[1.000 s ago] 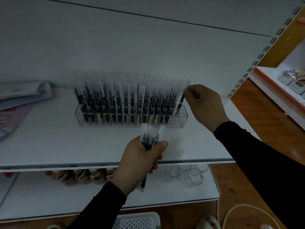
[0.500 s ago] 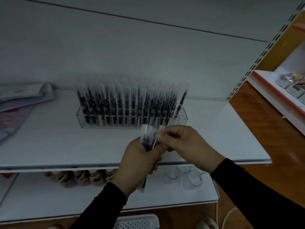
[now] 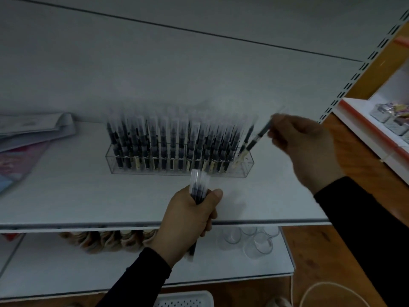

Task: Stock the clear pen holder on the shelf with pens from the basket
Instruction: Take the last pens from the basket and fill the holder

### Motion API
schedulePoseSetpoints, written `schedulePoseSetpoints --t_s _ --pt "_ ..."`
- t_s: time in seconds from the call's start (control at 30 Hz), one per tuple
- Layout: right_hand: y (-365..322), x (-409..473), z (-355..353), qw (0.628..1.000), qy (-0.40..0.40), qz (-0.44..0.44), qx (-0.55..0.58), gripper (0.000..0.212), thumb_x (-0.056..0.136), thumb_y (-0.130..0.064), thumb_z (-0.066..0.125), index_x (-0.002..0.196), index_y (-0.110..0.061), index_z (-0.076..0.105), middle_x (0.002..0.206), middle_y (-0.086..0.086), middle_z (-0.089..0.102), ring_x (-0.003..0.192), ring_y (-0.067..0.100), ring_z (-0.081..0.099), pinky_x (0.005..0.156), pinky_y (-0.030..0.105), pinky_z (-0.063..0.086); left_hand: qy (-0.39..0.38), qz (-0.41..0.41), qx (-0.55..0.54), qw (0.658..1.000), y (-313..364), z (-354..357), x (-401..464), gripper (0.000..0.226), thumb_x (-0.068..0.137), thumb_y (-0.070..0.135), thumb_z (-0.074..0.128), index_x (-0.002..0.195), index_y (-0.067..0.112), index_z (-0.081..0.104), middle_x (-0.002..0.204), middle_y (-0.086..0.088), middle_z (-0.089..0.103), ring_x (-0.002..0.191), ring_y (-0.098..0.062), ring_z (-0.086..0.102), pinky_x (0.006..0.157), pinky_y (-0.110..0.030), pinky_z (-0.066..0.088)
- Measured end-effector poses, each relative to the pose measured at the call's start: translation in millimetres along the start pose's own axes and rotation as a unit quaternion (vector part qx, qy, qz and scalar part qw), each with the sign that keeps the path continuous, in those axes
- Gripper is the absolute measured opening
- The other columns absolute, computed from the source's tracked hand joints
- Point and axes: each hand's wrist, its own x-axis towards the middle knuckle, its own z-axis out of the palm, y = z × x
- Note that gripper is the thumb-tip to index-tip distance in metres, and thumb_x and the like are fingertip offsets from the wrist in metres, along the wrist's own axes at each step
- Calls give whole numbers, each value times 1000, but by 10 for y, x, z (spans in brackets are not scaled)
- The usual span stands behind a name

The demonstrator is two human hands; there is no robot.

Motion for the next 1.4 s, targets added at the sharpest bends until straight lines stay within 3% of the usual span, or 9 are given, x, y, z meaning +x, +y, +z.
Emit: schedulePoseSetpoints --t_s 0.1,0.27,0.47,0.83,0.93,1.1,1.2,1.3,1.4 --pt "-52 84 -31 993 31 -96 -66 12 91 -24 66 88 -15 73 76 5 70 70 10 64 72 24 56 3 -6 -4 1000 -2 7 -1 37 93 29 60 64 7 54 43 4 53 37 -9 46 41 -21 40" --pt "-8 119 33 974 28 -164 -154 18 91 -26 65 79 -39 68 67 -21 69 69 5 65 72 20 54 0 -7 -4 1000 6 30 -5 37 92 28 60 63 6 54 41 4 52 36 -9 45 41 -22 40" --pt "38 140 122 971 15 -159 -177 6 91 -26 65 89 -27 71 75 -17 68 69 3 65 73 16 53 1 0 -1 1000 15 22 -9 38 92 27 60 63 5 53 39 4 50 35 -8 45 41 -20 40" --pt "195 41 180 945 -51 -157 -283 23 93 -27 62 83 -8 72 69 -7 66 63 -3 58 60 1 38 -1 -7 -6 1000 23 12 -8 35 92 27 61 65 5 54 41 5 51 36 -8 45 41 -20 40" --pt "267 23 187 942 -57 -143 -299 29 93 -29 61 80 -5 71 69 6 68 68 12 60 59 6 39 -1 -7 -5 1000 17 4 -6 35 91 27 61 65 6 53 41 5 51 37 -9 46 42 -21 40" --pt "312 32 186 941 -59 -122 -309 20 93 -28 62 88 -13 74 69 -16 63 63 -9 59 63 -1 40 0 -5 -3 1000 20 3 -8 35 92 27 61 65 5 54 41 5 51 37 -9 46 42 -21 41" --pt "360 5 157 936 -69 -108 -328 18 93 -27 62 91 -13 74 74 -10 67 68 -4 60 64 0 40 -1 -4 -2 1000 20 -1 -5 35 92 27 61 65 5 54 41 5 51 37 -9 46 42 -21 40" --pt "399 -104 123 933 -63 -98 -339 16 92 -33 62 90 -21 73 74 -18 64 68 -11 57 65 -3 36 -1 -4 2 1000 19 -6 0 35 92 27 61 65 6 54 42 5 52 38 -9 46 42 -21 41" --pt "419 -258 129 954 -89 -49 -281 15 89 -38 64 80 -27 71 72 -12 69 70 0 64 69 14 47 -8 -8 2 1000 19 1 3 32 92 25 60 67 6 55 44 5 53 39 -9 47 43 -21 41"
